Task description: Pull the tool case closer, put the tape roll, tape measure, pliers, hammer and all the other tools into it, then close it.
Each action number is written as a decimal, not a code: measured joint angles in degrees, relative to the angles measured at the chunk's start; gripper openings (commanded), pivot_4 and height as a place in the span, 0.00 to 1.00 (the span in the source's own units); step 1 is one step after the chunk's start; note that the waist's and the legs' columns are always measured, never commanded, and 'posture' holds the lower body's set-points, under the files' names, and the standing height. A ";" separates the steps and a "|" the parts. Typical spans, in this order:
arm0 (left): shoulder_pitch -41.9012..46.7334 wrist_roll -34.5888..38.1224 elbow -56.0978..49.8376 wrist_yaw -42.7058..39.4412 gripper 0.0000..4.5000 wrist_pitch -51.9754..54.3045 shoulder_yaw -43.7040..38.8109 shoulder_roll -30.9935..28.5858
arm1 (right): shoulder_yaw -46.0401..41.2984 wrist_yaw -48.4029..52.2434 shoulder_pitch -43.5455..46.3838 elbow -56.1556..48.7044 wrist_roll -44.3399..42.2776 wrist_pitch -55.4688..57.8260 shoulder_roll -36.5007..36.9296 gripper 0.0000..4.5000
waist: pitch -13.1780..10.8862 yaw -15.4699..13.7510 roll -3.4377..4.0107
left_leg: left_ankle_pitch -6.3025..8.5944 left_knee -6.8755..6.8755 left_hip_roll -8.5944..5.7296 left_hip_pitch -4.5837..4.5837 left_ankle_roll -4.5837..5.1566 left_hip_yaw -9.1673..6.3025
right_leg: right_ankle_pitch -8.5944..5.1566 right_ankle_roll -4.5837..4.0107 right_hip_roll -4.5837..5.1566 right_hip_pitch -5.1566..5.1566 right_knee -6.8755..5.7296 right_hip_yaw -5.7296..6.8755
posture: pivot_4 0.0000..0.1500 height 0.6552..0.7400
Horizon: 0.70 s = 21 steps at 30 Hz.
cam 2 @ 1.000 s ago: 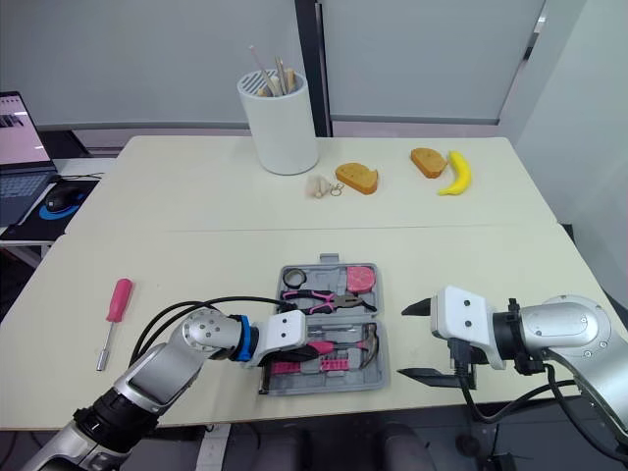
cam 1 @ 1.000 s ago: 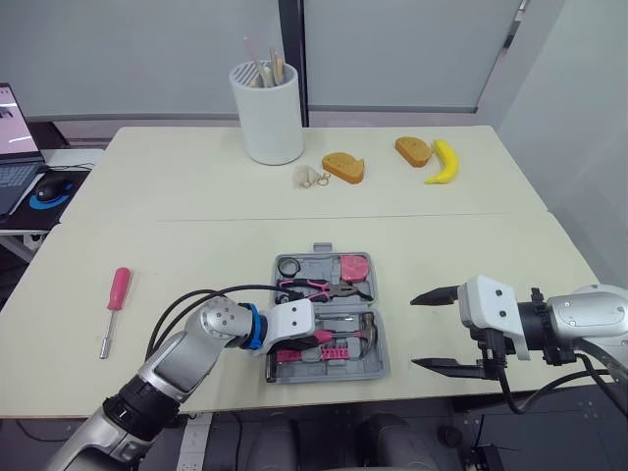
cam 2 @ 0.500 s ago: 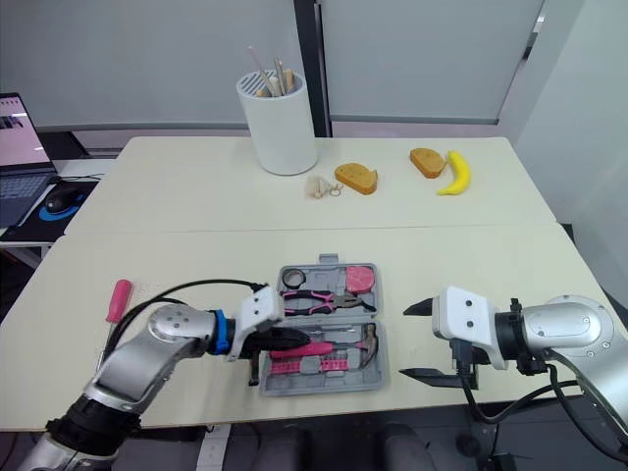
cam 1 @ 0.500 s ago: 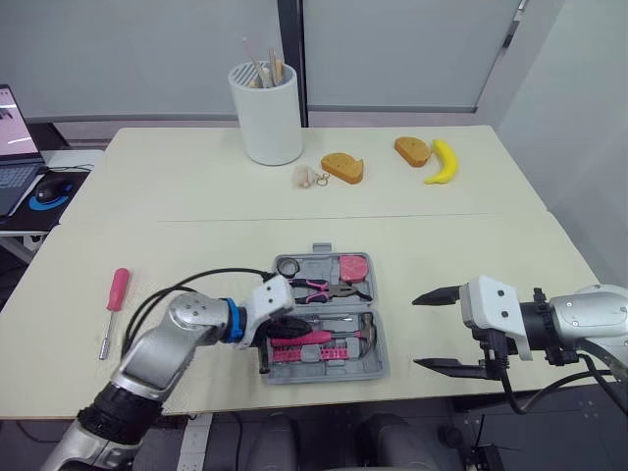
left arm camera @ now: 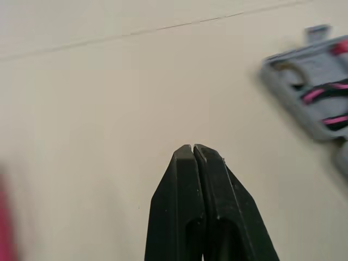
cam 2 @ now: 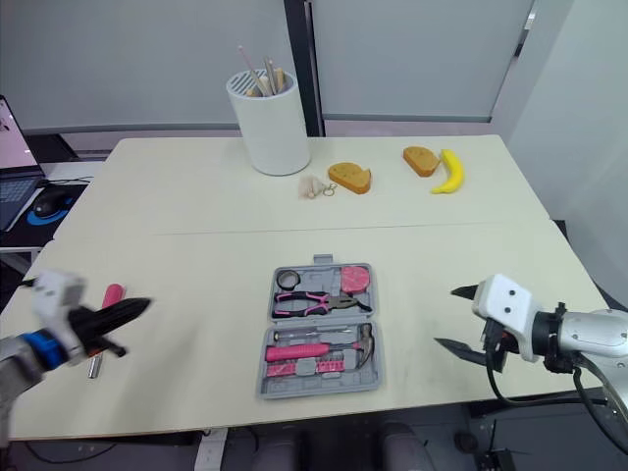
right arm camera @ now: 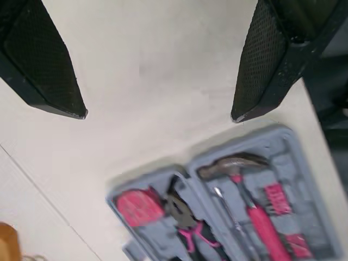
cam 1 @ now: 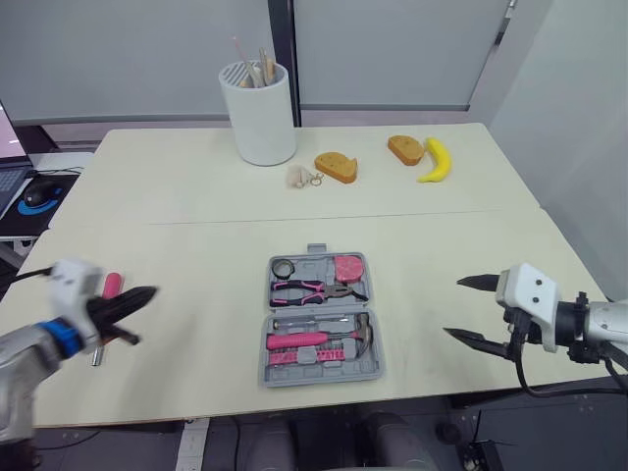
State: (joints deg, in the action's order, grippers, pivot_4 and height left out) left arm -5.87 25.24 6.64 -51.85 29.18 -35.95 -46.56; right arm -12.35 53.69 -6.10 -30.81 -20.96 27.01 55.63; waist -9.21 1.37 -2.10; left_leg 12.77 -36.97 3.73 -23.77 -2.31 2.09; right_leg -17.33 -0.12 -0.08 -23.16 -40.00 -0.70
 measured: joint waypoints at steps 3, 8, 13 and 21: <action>-2.88 0.01 6.06 -0.06 0.28 -1.75 -4.10 -1.49 | -0.76 0.06 -0.69 0.65 0.06 -1.56 -0.57 1.00 | 0.03 -0.13 -0.04 | 0.00 0.00 0.03 0.01 0.00 -0.03 | -0.01 0.02 0.09 0.03 -0.01 0.10 | 1.00 0.93; -7.55 0.18 17.66 -0.92 0.65 -2.54 -9.10 -4.17 | -4.96 3.25 -4.73 3.58 -0.64 -1.65 -0.09 1.00 | 0.10 -0.25 -0.17 | 0.00 0.02 0.06 0.00 -0.01 0.01 | -0.01 0.00 0.25 0.04 0.01 0.10 | 1.00 0.93; -9.13 0.25 25.19 -2.78 0.99 -4.87 -10.88 -6.58 | -6.24 6.39 -6.35 4.39 -0.60 -2.06 0.92 1.00 | 0.20 -0.27 -0.27 | 0.00 0.02 0.21 0.02 -0.01 0.00 | -0.03 -0.02 0.26 0.04 0.00 0.15 | 1.00 0.93; -9.76 1.06 25.70 -2.59 0.99 -5.82 -10.97 -6.50 | -6.15 7.50 -3.77 3.73 -0.81 -1.25 1.38 1.00 | 0.26 -0.15 -0.34 | 0.00 0.03 0.27 0.02 -0.01 0.04 | -0.01 -0.06 0.27 0.04 0.00 0.13 | 1.00 0.93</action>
State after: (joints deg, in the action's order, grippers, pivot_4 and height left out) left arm -15.63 26.30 32.34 -54.44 23.36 -46.92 -53.06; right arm -18.50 61.20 -9.87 -27.08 -21.77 25.75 57.01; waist -8.96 1.21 -2.44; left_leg 12.78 -36.94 3.99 -23.74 -2.32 2.13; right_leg -17.34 -0.17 0.19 -23.13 -39.99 -0.56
